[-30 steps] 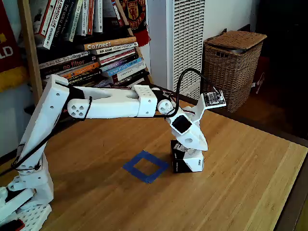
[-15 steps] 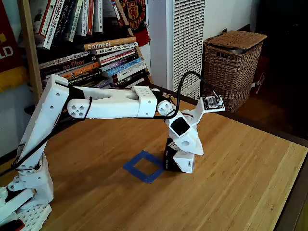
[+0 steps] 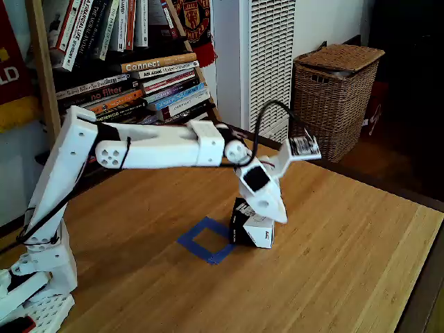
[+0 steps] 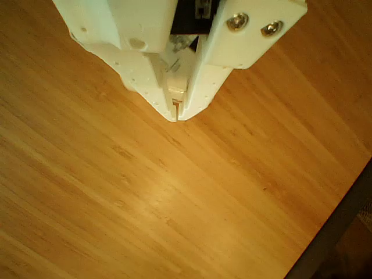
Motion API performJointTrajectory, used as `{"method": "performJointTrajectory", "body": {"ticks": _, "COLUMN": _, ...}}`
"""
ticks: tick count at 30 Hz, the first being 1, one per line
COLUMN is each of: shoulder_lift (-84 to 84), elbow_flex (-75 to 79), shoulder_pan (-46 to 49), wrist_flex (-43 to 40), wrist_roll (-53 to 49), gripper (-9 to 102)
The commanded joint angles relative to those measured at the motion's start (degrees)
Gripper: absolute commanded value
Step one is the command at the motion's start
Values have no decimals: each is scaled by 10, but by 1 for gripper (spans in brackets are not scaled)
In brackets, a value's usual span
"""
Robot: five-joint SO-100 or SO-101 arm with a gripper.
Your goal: Push the box on top of the target
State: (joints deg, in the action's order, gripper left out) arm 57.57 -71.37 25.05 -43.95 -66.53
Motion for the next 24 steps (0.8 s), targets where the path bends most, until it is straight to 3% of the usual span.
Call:
{"method": "performJointTrajectory", "body": {"ticks": 1, "shoulder_lift": 45, "elbow_flex": 6, "shoulder_pan": -8, "wrist_flex": -8, "wrist_roll": -3, "gripper": 0}}
{"method": "performJointTrajectory", "body": {"ticks": 24, "shoulder_lift": 52, "elbow_flex": 4, "shoulder_pan": -27, "wrist_flex": -23, "wrist_roll": -14, "gripper": 0}}
